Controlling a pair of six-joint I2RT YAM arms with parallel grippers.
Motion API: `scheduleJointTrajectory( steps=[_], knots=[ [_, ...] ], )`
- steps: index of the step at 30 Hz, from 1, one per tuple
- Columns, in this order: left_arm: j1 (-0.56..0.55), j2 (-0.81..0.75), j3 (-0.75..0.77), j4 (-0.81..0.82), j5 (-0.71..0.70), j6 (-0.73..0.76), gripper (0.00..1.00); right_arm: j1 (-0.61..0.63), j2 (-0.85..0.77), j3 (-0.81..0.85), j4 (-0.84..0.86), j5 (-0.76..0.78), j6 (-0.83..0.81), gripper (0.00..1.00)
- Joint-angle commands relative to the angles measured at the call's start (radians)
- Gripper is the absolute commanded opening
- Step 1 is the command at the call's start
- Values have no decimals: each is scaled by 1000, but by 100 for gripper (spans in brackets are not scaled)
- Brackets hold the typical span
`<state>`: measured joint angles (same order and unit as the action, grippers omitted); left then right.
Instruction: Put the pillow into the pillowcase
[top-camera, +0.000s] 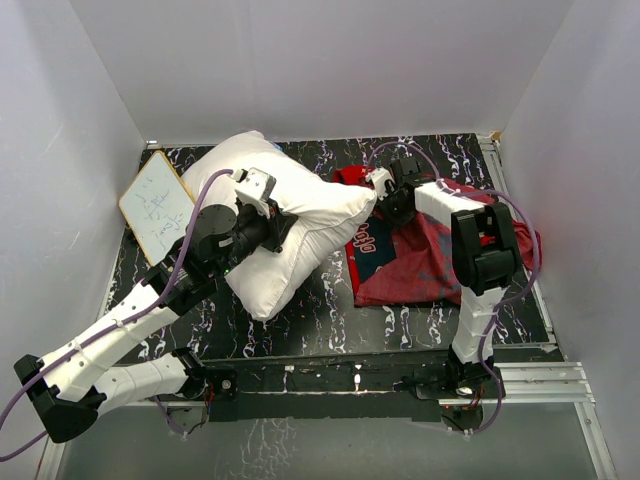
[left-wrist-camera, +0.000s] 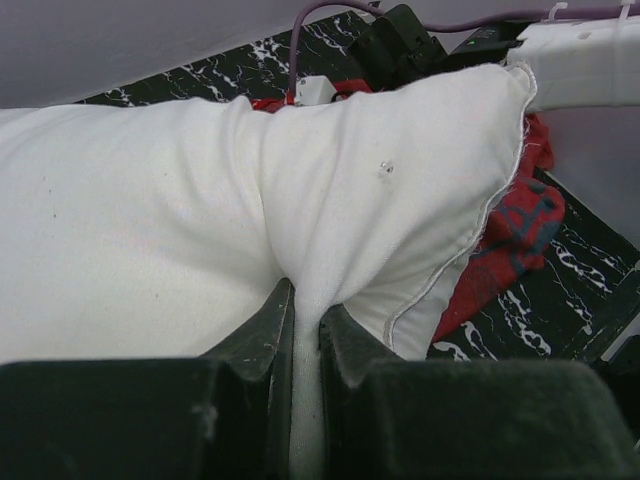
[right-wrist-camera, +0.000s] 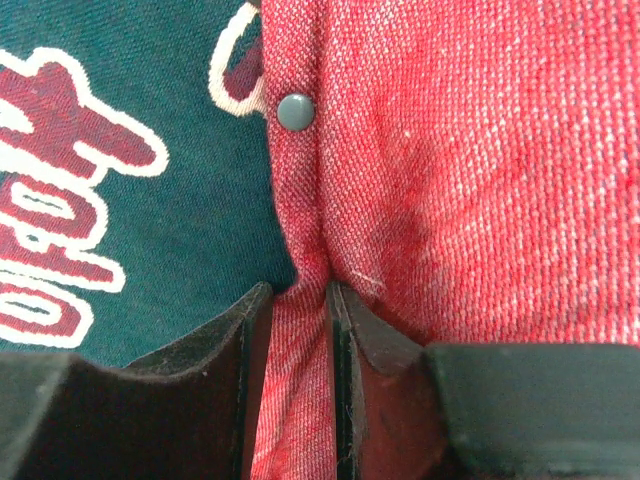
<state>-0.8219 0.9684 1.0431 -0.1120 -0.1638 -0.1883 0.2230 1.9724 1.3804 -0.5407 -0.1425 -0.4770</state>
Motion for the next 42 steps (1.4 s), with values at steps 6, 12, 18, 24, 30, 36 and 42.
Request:
scheduleJointTrajectory(
  steps=[6, 12, 18, 24, 30, 36, 42],
  knots=[
    [1, -31, -3, 96, -9, -14, 0, -4, 7, 57, 97, -2, 25, 31],
    [3, -14, 7, 97, 1, -9, 0, -6, 35, 61, 109, -3, 23, 20],
    [1, 1, -8, 102, 11, -7, 0, -33, -37, 23, 107, -105, 24, 8],
    [2, 59, -32, 119, 57, 24, 0, -90, -146, -12, 91, -341, 42, 8],
    [10, 160, -36, 142, 96, 80, 0, -163, -211, -34, 96, -522, 71, 8],
    [38, 278, -11, 160, 158, 126, 0, -207, -276, -46, 116, -632, 103, 8],
    [62, 407, 17, 133, 184, 172, 0, -209, -310, -35, 129, -679, 124, 8]
  ],
)
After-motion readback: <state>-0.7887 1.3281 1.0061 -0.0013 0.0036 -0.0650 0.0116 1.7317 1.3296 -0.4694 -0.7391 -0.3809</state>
